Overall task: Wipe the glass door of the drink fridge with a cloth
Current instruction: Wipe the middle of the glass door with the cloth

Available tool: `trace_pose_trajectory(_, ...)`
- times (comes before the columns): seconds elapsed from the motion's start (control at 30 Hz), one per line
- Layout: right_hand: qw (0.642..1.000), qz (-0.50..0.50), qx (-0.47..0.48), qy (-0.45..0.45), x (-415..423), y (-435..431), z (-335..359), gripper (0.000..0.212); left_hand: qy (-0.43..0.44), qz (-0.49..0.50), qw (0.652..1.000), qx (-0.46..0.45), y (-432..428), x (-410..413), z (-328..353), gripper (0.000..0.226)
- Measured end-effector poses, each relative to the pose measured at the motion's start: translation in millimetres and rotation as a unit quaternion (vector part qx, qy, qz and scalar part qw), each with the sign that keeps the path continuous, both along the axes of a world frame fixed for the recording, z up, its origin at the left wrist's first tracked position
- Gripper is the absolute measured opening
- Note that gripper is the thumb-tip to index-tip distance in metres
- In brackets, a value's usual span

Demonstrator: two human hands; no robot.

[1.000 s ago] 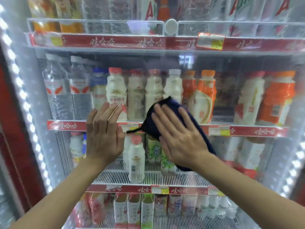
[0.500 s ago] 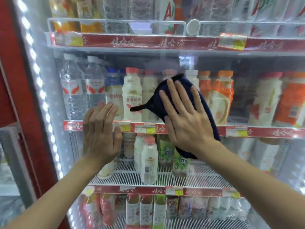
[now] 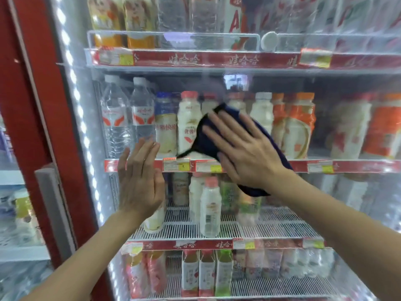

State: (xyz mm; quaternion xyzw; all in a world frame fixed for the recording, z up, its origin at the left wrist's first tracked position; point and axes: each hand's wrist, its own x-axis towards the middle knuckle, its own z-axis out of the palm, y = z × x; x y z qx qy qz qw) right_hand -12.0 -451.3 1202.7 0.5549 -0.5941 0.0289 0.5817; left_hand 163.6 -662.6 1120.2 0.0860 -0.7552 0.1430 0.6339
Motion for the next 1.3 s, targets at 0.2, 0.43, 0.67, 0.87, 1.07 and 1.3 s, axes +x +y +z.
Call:
trace_pose_trajectory(0.2, 0.985, 0.024, -0.131, -0.107, 26.4, -42.4, -36.5, 0.062, 0.014, 0.022, 1.0, -0.017, -7.8, -7.2, -5.7, 0.049)
trace_pose_trajectory(0.43, 0.995, 0.026, -0.062, -0.076, 42.7, -58.2, -127.4, 0.063, 0.018, 0.009, 1.0, -0.023, -8.1, -5.6, -4.5, 0.049)
trace_pose_trajectory(0.67, 0.999, 0.021, -0.024, -0.026, 33.1, -39.9, -46.9, 0.062, -0.02, 0.026, 0.999, -0.016, -19.7, 33.0, -1.6, 0.058)
trace_pose_trajectory(0.87, 0.976, 0.008, -0.178, -0.124, 68.3, -89.0, -22.8, 0.062, -0.016, 0.073, 0.997, 0.001, -46.1, 45.8, -14.7, 0.056)
trace_pose_trajectory(1.07, 0.99, -0.005, -0.109, -0.094, 83.8, -105.8, -112.3, 0.066, -0.025, 0.079, 0.997, 0.011, -40.9, 48.5, -14.5, 0.055)
trace_pose_trajectory(1.3, 0.999, -0.013, 0.03, -0.01, 81.1, -92.6, -95.4, 0.066, -0.051, 0.121, 0.991, -0.025, -43.6, 116.6, 30.0, 0.026)
